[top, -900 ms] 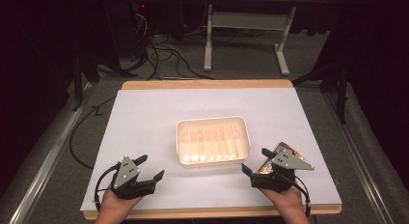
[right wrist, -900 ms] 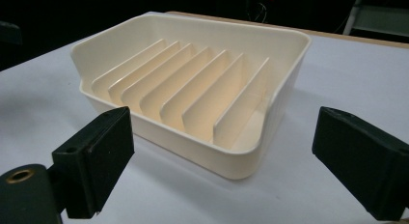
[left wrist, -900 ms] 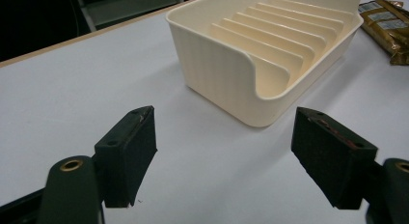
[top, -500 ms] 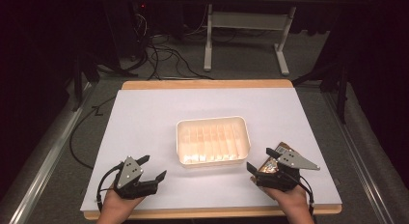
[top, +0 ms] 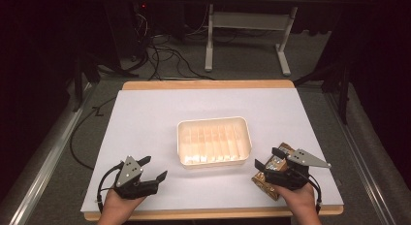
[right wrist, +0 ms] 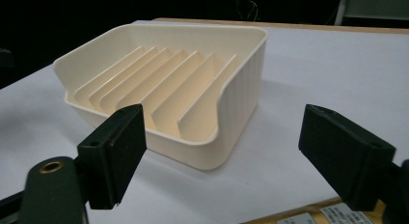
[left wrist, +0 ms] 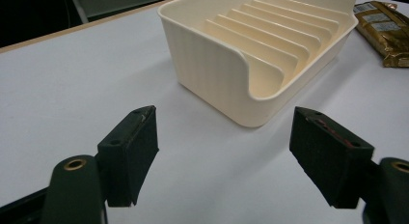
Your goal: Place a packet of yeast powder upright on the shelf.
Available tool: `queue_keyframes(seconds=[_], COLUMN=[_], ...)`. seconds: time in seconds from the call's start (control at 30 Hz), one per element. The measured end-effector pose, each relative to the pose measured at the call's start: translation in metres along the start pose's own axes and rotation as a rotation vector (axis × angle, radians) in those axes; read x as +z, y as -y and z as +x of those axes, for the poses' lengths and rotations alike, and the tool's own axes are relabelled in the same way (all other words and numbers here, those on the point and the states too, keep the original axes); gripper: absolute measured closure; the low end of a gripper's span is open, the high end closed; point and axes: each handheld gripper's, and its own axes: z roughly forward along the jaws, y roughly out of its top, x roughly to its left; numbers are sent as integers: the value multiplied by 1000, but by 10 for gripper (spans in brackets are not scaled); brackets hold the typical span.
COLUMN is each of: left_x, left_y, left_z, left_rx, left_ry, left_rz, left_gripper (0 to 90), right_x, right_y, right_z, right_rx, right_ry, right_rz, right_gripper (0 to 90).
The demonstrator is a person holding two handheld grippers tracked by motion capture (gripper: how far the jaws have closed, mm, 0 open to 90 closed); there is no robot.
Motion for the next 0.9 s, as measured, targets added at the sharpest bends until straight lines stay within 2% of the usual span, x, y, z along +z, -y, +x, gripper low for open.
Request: queue_keyframes(seconds=[0.23,0.47,0.53,0.83,0.9], left_x=[0,0,1,-3,-2], left_y=[0,1,1,0,0], left_z=[0,0,0,1,1], left_rx=[3,8,6,-1,0], left_ry=[-2,-5,-4,-7,-7], left_rz=[1,1,0,-9,-8], left_gripper=[258,258,258,258,258], right_x=[-8,-17,-21,-24,-25], right_y=[1,3,4,8,10], right_z=[-17,-33,-39,-55,-64], right_rx=[32,66,78,105,132], right_ry=[25,60,70,119,140], right_rz=[-12,-23,-31,-11,-5], right_gripper=[229,303,351,382,382])
